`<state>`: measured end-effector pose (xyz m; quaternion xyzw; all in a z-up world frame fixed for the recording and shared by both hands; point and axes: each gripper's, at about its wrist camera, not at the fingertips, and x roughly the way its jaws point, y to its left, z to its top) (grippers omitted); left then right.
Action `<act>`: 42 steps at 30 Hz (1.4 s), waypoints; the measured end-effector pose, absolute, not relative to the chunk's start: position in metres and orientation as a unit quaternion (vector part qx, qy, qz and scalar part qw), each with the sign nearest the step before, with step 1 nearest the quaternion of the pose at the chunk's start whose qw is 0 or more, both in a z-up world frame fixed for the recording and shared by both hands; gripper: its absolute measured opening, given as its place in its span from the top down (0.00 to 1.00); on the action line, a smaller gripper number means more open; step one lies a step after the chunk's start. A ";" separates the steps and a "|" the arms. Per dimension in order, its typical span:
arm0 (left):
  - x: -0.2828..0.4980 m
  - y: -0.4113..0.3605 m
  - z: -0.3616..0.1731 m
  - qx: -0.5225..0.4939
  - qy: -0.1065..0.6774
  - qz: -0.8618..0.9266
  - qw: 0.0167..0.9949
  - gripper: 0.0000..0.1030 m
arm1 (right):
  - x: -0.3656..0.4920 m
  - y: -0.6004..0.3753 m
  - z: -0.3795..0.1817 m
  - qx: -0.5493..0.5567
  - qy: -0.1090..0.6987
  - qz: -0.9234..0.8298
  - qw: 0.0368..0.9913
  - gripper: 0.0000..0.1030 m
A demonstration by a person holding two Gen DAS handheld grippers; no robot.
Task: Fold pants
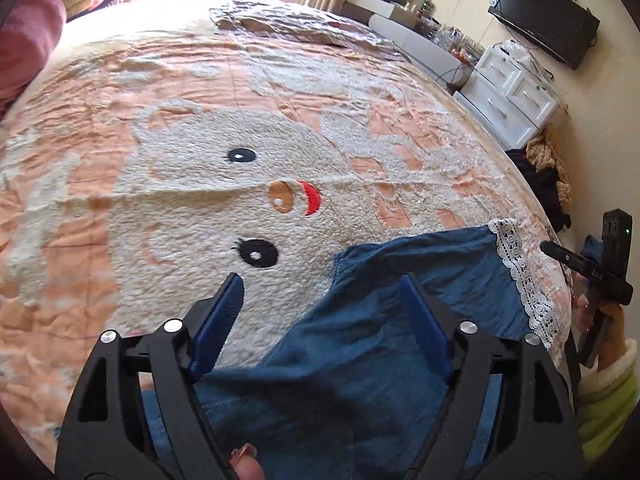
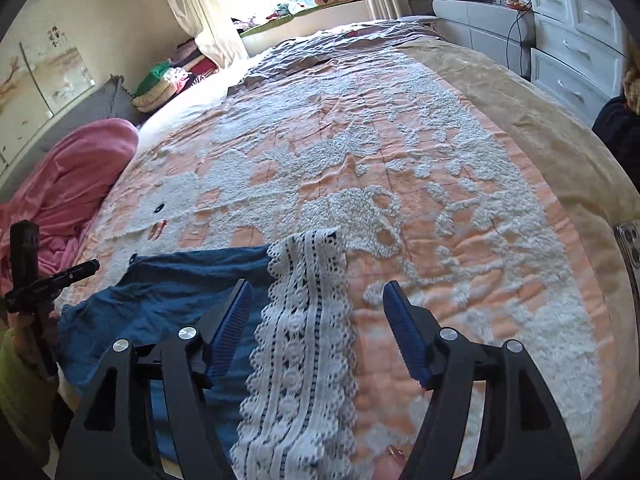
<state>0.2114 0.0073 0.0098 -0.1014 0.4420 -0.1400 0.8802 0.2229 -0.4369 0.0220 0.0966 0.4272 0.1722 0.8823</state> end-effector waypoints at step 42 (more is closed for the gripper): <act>0.063 0.122 -0.038 -0.157 0.472 0.027 0.867 0.65 | 0.143 -0.431 -0.030 0.120 0.486 0.136 0.855 0.76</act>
